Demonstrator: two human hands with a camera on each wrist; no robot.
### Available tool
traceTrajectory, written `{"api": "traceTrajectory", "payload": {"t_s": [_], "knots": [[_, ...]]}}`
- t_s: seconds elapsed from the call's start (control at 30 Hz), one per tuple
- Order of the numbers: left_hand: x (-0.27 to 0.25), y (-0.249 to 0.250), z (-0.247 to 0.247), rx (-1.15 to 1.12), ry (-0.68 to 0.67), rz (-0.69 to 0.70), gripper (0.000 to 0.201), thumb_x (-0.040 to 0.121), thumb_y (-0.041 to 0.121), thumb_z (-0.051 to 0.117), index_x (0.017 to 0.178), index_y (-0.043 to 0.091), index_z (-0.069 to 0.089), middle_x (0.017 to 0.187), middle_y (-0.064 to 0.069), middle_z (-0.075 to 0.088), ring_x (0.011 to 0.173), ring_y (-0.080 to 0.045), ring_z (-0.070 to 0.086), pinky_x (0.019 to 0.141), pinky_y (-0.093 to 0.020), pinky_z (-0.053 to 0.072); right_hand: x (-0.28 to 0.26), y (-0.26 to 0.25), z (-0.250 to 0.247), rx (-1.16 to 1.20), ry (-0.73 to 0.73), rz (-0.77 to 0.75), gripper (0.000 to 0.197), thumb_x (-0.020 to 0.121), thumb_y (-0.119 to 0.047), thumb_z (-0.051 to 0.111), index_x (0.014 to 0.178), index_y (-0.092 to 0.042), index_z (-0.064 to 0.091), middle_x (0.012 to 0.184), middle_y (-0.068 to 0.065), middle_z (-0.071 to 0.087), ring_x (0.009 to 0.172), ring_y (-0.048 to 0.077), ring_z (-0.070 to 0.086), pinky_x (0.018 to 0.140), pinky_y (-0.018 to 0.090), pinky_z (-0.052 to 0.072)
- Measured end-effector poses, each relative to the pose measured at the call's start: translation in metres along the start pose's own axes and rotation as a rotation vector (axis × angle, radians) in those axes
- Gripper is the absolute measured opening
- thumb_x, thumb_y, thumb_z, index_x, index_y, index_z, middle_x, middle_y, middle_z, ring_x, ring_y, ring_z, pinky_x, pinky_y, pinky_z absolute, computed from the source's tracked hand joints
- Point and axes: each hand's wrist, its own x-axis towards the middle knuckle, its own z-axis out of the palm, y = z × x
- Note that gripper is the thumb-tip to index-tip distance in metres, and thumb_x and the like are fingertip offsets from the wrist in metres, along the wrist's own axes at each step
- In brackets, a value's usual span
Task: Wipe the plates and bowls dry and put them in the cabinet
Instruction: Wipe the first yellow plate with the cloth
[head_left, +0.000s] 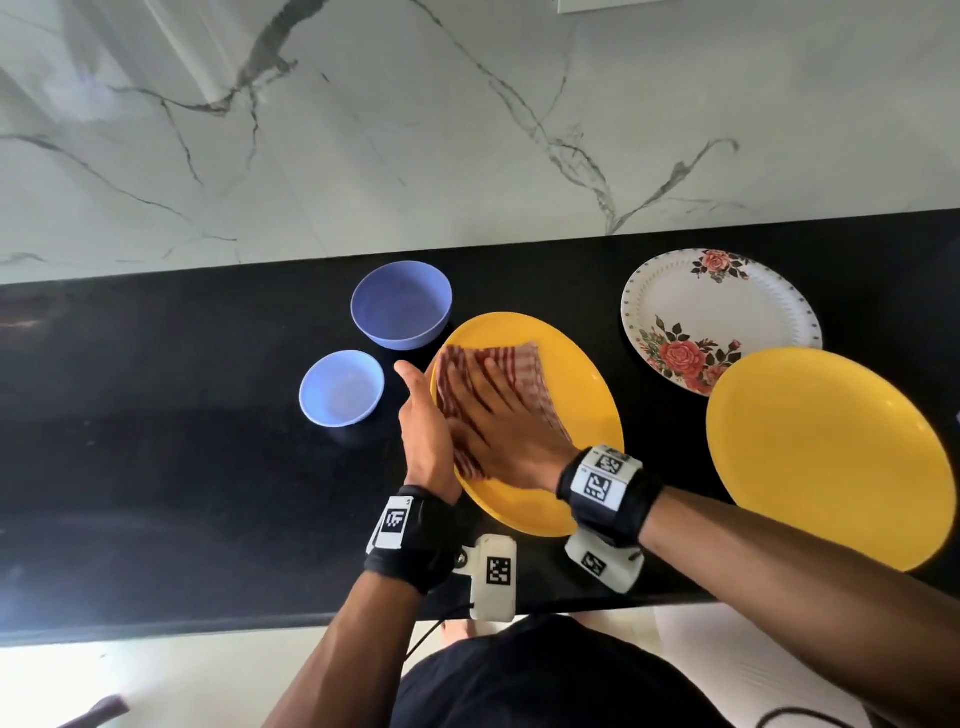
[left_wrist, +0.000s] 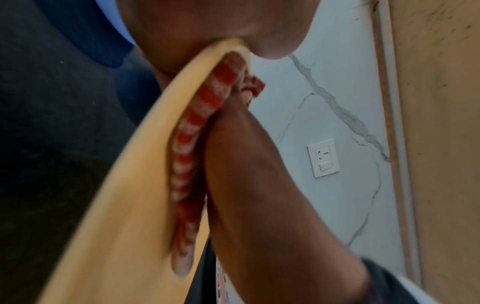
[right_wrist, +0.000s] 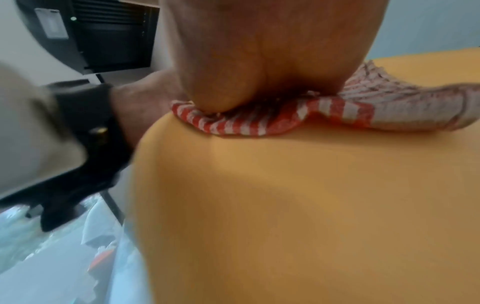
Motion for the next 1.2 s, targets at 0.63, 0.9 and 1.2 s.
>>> {"api": "traceTrajectory", "payload": {"t_s": [0.63,0.9,1.2], "knots": [[0.017,-0.012,-0.013,-0.254,0.002,-0.151,0.068,0.089,0.059,0.073,0.143,0.021,0.061,0.147,-0.013,0.061,0.134,-0.038,0.059,0.111,-0.063,0.044,-0.048,0.024,0.010,0.130,-0.116,-0.344,0.051,0.111,-0.030,0.034,0.159,-0.020,0.025,0.169,0.000,0.016,0.151,-0.002,-0.019,0.121,0.026,-0.020],[0.030,-0.006,-0.011,-0.103,0.179,-0.112,0.048,0.108,0.040,0.053,0.150,0.016,0.053,0.136,0.006,0.055,0.133,-0.018,0.047,0.112,-0.042,0.040,-0.103,0.057,0.027,-0.008,0.151,-0.373,0.054,0.108,-0.045,0.039,0.157,-0.026,0.027,0.164,-0.006,0.026,0.155,0.011,0.017,0.127,0.038,0.011],[0.035,0.021,-0.010,0.173,0.084,-0.052,0.060,0.096,0.065,0.051,0.147,0.034,0.045,0.138,0.001,0.056,0.130,-0.027,0.053,0.113,-0.056,0.044,-0.103,0.053,-0.028,0.052,0.751,-0.281,0.014,0.101,-0.030,0.054,0.110,-0.021,0.058,0.100,0.001,0.071,0.090,0.020,0.065,0.083,0.039,0.046]]}}
